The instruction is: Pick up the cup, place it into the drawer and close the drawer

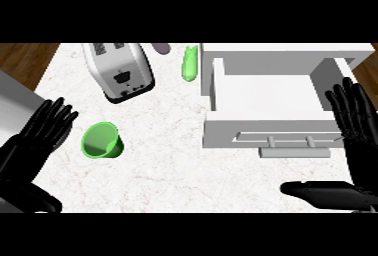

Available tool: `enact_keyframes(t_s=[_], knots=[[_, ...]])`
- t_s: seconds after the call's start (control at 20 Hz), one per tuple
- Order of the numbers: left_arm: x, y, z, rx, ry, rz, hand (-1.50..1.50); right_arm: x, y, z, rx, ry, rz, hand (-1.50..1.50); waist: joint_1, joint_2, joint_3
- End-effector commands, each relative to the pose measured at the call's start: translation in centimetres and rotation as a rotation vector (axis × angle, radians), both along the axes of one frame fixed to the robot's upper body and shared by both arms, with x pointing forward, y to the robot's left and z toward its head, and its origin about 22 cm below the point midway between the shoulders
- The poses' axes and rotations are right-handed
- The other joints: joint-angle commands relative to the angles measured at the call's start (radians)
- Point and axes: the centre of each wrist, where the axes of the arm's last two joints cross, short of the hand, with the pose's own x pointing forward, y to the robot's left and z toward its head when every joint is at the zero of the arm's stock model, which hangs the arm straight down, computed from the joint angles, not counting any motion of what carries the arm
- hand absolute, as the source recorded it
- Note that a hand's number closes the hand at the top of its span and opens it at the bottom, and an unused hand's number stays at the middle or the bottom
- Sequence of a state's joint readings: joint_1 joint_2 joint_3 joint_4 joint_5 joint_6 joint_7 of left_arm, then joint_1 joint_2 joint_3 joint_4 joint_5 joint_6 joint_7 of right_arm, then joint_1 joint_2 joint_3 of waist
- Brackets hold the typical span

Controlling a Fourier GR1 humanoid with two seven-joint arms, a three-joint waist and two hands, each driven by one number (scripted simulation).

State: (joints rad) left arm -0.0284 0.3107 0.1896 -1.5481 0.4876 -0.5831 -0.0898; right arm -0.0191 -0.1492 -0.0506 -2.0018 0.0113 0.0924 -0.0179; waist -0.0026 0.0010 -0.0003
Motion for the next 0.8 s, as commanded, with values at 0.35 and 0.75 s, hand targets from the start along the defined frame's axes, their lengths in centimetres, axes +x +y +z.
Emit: enact_keyframes(t_s=[0.35, 0.75], knots=[[2.5, 2.5, -6.8, 0.126, 0.075, 0.119, -1.50, 1.1, 1.0, -0.3, -0.005, 0.000, 0.006, -1.50, -0.004, 0.001, 0.000], [2.3, 3.9, -12.5, 0.156, 0.124, 0.165, -1.50, 1.2, 0.1, 0.3, 0.000, -0.002, 0.020, -1.50, -0.009, 0.002, -0.001]])
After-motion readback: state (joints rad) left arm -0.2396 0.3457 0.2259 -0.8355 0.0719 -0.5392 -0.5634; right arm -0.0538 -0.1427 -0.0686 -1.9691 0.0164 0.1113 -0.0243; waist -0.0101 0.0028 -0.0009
